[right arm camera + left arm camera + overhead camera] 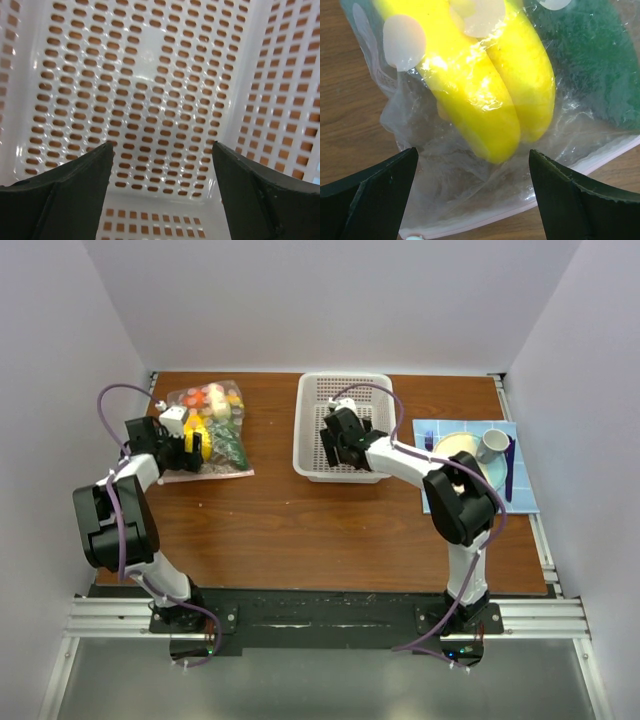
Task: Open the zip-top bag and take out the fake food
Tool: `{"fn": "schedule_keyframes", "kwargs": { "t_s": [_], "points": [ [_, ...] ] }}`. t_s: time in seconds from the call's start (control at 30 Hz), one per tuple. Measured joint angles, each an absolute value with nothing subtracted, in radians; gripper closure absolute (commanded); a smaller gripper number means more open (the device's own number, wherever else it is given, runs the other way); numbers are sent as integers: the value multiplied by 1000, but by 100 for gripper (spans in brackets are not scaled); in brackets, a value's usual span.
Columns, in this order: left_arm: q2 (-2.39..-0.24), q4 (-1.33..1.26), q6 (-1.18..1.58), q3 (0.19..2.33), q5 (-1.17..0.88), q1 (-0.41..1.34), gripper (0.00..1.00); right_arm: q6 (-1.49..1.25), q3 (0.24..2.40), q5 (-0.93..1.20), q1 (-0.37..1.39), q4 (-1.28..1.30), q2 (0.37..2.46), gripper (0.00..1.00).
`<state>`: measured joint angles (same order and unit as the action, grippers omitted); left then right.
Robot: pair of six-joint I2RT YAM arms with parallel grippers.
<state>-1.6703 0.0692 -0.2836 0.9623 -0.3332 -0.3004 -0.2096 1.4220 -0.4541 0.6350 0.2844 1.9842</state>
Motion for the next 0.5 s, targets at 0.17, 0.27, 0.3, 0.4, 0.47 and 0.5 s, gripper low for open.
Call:
{"fn": "schedule_keyframes", "kwargs": {
  "t_s": [0.17, 0.27, 0.3, 0.4, 0.47, 0.5],
  "points": [
    [-1650, 95, -327, 960, -336, -305, 0, -243, 1321, -452, 636, 284, 1893, 25],
    [-1597, 130, -353, 944, -348, -329, 0, -266, 1283, -451, 642, 282, 1850, 28],
    [-1569, 147, -362, 937, -365, -352, 0, -274, 1269, -451, 645, 282, 1837, 28],
    [-1510, 185, -392, 933, -406, -435, 0, -300, 1212, -453, 667, 278, 1796, 28],
    [-1497, 208, -435, 933, -443, -507, 0, -315, 1164, -453, 691, 278, 1769, 29],
    [-1498, 219, -451, 933, -453, -528, 0, -321, 1147, -452, 699, 281, 1757, 30]
  ]
}}
